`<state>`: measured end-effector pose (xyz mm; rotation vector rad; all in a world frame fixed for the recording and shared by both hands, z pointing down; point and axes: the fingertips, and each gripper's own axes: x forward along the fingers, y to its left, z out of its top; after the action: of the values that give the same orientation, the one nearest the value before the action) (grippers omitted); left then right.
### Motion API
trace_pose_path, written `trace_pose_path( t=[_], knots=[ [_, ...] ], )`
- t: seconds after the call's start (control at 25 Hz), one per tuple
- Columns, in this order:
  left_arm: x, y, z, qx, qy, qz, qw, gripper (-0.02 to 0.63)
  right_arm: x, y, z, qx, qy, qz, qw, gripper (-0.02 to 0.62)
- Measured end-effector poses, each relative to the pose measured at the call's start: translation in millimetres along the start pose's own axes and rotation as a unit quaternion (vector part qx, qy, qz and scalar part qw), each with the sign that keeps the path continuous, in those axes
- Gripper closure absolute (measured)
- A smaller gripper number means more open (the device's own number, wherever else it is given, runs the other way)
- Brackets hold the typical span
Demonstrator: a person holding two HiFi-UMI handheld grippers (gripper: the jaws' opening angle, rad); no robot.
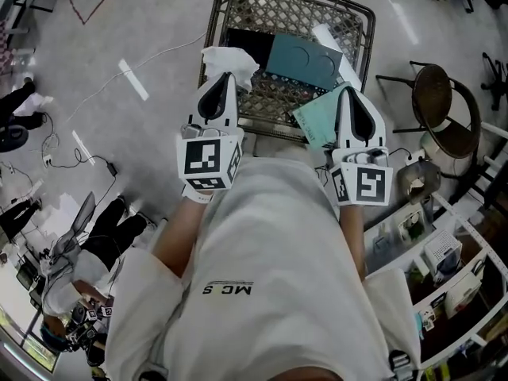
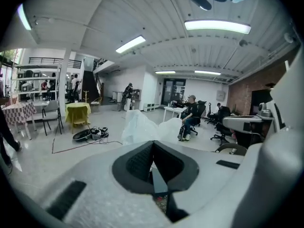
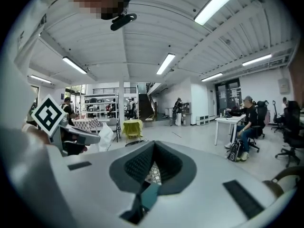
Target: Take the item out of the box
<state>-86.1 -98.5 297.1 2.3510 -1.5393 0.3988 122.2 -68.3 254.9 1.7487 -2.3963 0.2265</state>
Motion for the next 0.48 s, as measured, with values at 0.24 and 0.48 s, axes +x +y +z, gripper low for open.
trace_pose_path(
  t=[0.24,0.48],
  knots=[
    [-35,-14,25,0.016,-0.060,-0.014,0.9980,0.583,-11,-1,0,-0.006,-0.006,-0.011,1.000,0.580],
    [-55,-19,44,0.034,-0.097,-0.018,0.9945,0.582,-17,4,3,-0.009,-0.006,-0.004,1.000,0.580]
  ],
)
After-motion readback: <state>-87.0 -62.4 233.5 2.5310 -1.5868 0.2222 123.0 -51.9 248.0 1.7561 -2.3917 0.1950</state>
